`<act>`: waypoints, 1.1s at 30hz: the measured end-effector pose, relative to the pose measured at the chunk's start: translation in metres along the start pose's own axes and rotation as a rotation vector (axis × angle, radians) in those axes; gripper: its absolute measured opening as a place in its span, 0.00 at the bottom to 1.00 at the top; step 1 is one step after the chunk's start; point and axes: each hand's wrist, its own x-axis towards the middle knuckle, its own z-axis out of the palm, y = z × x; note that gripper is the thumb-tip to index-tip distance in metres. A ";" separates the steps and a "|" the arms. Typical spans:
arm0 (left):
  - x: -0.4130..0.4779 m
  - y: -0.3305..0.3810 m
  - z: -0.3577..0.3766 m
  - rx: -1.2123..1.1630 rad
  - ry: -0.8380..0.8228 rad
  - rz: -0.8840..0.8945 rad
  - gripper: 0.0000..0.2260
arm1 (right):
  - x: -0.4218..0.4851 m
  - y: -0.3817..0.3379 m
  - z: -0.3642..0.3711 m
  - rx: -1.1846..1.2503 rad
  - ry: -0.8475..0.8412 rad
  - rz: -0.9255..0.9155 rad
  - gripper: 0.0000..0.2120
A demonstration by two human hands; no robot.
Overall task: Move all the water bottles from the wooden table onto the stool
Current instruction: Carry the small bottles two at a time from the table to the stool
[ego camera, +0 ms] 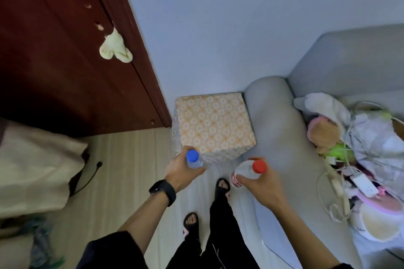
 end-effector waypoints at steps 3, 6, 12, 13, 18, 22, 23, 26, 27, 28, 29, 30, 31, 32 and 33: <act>0.056 0.021 0.006 -0.099 0.001 -0.066 0.20 | 0.063 -0.007 -0.012 0.027 0.008 0.036 0.24; 0.104 0.040 0.013 -0.177 0.024 -0.146 0.19 | 0.119 -0.013 -0.027 0.023 -0.029 0.079 0.23; 0.185 0.067 0.029 -0.214 -0.034 -0.255 0.25 | 0.214 -0.020 -0.040 -0.026 -0.108 0.126 0.25; 0.197 0.068 0.033 -0.203 -0.045 -0.258 0.26 | 0.228 -0.019 -0.039 -0.036 -0.110 0.130 0.25; 0.253 0.061 0.060 -0.148 -0.086 -0.247 0.26 | 0.290 -0.003 -0.018 -0.044 -0.098 0.162 0.26; 0.286 0.033 0.094 -0.007 -0.104 -0.193 0.28 | 0.332 0.029 0.010 -0.017 -0.074 0.197 0.28; 0.290 0.028 0.100 0.012 -0.093 -0.189 0.29 | 0.339 0.038 0.019 -0.027 -0.074 0.185 0.28; 0.303 0.008 0.114 -0.027 -0.042 -0.204 0.29 | 0.354 0.060 0.041 -0.016 -0.082 0.169 0.29; 0.306 0.002 0.116 -0.034 -0.041 -0.208 0.29 | 0.357 0.067 0.047 -0.009 -0.084 0.169 0.29; 0.309 -0.002 0.117 -0.033 -0.040 -0.206 0.30 | 0.357 0.072 0.051 -0.001 -0.087 0.159 0.30; 0.312 -0.005 0.116 -0.033 -0.038 -0.206 0.30 | 0.357 0.077 0.053 -0.009 -0.089 0.141 0.31; 0.315 -0.007 0.114 -0.033 -0.040 -0.203 0.31 | 0.357 0.080 0.056 -0.015 -0.085 0.126 0.32; 0.318 -0.007 0.112 -0.026 -0.056 -0.196 0.32 | 0.356 0.083 0.057 -0.025 -0.073 0.125 0.34; 0.320 -0.007 0.110 -0.016 -0.077 -0.189 0.33 | 0.354 0.085 0.058 -0.031 -0.058 0.137 0.37; 0.322 -0.008 0.108 -0.011 -0.101 -0.185 0.35 | 0.352 0.086 0.059 -0.037 -0.043 0.156 0.40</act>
